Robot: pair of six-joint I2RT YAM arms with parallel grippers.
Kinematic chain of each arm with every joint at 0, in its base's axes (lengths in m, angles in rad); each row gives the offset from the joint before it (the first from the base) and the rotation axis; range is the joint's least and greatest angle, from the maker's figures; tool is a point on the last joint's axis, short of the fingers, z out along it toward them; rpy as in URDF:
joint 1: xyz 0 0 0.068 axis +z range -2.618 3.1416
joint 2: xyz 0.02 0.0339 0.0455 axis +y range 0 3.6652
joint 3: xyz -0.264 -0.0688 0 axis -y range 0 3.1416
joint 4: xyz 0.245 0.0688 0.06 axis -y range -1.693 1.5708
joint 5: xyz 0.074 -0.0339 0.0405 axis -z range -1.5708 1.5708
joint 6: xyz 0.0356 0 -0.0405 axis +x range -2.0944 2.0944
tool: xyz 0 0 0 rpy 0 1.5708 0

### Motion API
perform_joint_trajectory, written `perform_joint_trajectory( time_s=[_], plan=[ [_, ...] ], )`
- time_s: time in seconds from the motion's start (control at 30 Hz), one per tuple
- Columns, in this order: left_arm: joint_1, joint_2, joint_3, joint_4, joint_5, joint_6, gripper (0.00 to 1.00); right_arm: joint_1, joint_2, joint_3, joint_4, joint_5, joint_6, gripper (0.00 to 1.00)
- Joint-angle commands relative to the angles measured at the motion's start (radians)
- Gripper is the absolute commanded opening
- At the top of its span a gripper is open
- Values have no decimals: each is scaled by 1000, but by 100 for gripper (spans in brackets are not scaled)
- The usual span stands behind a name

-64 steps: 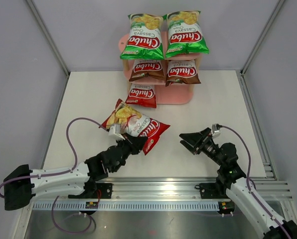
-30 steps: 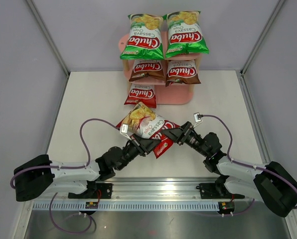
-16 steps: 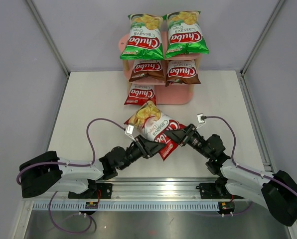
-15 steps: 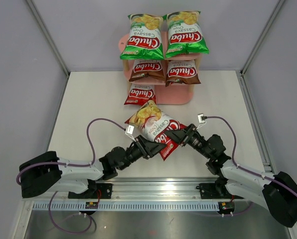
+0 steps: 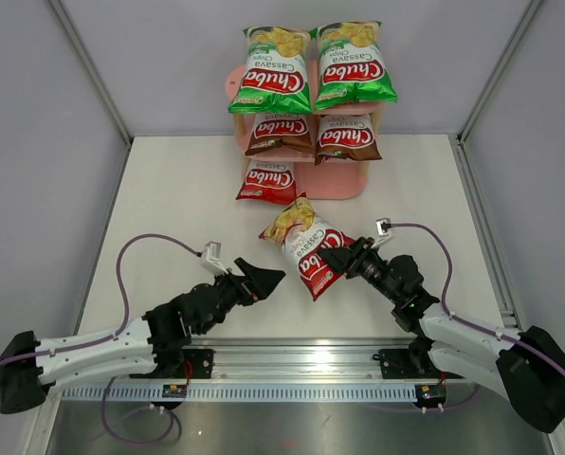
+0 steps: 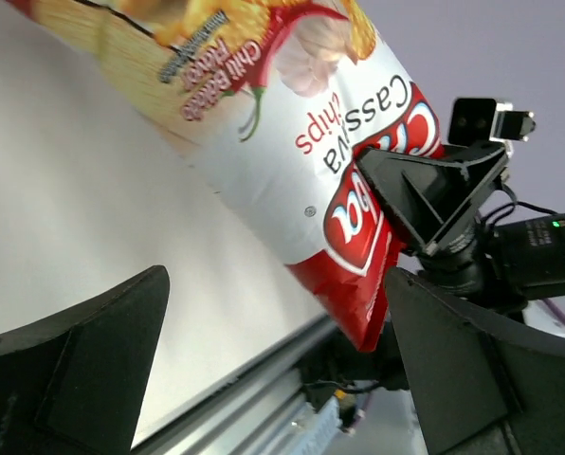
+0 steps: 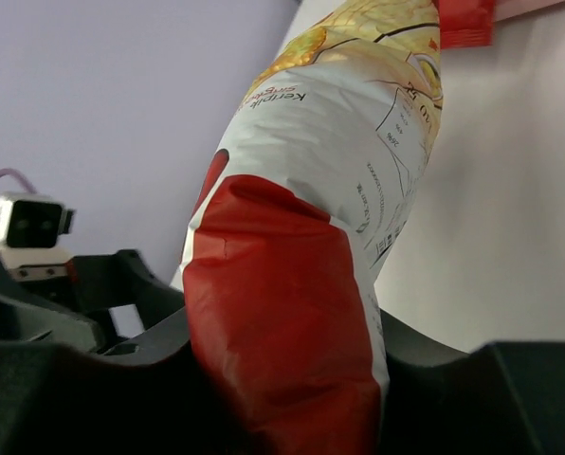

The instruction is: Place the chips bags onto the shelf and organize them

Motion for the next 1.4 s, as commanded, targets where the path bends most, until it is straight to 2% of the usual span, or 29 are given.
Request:
perform_joint_trajectory(
  time_s=[0.0, 0.07, 0.1, 0.17, 0.4, 0.63, 0.87, 1.1, 1.37],
  plan=[
    [2, -127, 63, -361, -169, 61, 99, -86, 62, 51, 106, 9, -5, 28],
    [2, -158, 104, -444, -208, 82, 99, -163, 146, 43, 194, -48, 54, 27],
    [1, -167, 116, -512, -217, 89, 99, -218, 177, 28, 310, -100, 102, 26],
    [2, -190, 136, -554, -228, 108, 99, -242, 237, 28, 374, -123, 121, 26],
    [2, -218, 153, -641, -231, 118, 99, -282, 278, 51, 380, -137, 130, 26],
    [1, -233, 161, -669, -226, 128, 99, -417, 295, 114, 318, -241, 158, 26],
    [1, -227, 172, -669, -222, 142, 99, -547, 384, 152, 368, -324, 196, 26],
    [2, -219, 209, -678, -209, 181, 99, -607, 572, 194, 596, -392, 266, 26],
    [2, -170, 314, -764, -168, 266, 99, -625, 780, 276, 709, -398, 296, 25]
  ],
)
